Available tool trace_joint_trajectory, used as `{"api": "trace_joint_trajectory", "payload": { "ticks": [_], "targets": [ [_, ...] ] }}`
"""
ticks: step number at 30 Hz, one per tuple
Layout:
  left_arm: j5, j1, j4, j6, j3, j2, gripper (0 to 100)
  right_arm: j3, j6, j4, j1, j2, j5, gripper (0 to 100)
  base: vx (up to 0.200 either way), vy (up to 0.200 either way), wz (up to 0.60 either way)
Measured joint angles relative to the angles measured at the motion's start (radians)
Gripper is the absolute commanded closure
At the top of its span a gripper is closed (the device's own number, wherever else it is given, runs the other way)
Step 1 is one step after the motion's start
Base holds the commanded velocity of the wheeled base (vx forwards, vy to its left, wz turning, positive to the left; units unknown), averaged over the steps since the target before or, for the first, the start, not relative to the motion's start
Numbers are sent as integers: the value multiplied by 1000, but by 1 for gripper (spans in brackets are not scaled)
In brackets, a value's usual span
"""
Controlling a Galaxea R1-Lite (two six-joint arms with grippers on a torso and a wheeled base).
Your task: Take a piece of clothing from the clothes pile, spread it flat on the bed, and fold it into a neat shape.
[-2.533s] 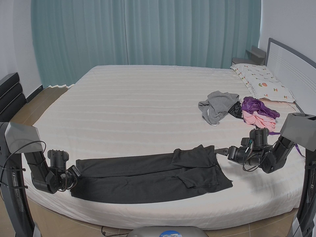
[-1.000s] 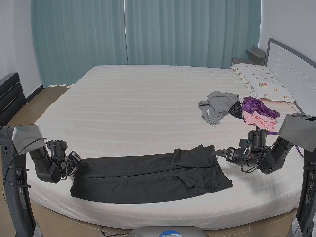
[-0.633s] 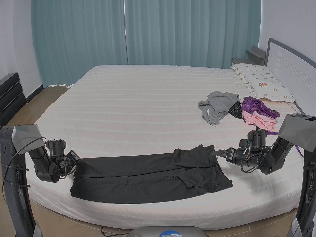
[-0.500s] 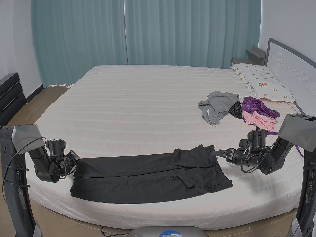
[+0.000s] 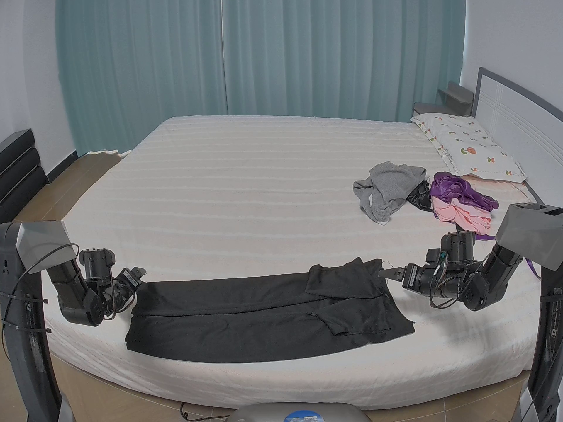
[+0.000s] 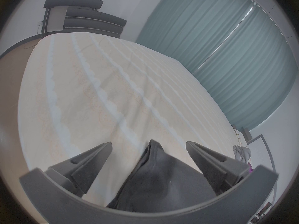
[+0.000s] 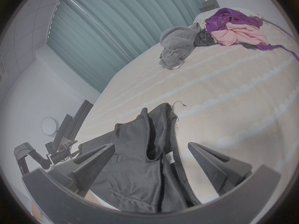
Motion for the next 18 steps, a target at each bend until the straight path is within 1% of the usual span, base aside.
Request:
{"api": "trace_joint_trajectory", "payload": {
  "ticks": [3, 7, 9, 11, 18],
  "targets": [
    [-34, 0, 0, 1, 44, -37, 0, 1, 0, 0, 0, 1, 0, 0, 0, 0, 0],
    [-129, 0, 0, 11, 111, -95, 0, 1, 0, 0, 0, 2, 0, 0, 0, 0, 0],
    [-157, 0, 0, 35, 137, -116, 0, 1, 0, 0, 0, 3, 0, 0, 0, 0, 0],
    [-169, -1, 0, 64, 153, -130, 0, 1, 0, 0, 0, 3, 0, 0, 0, 0, 0],
    [-176, -12, 0, 219, 181, -132, 0, -1, 0, 3, 1, 3, 0, 0, 0, 0, 0]
  ]
}}
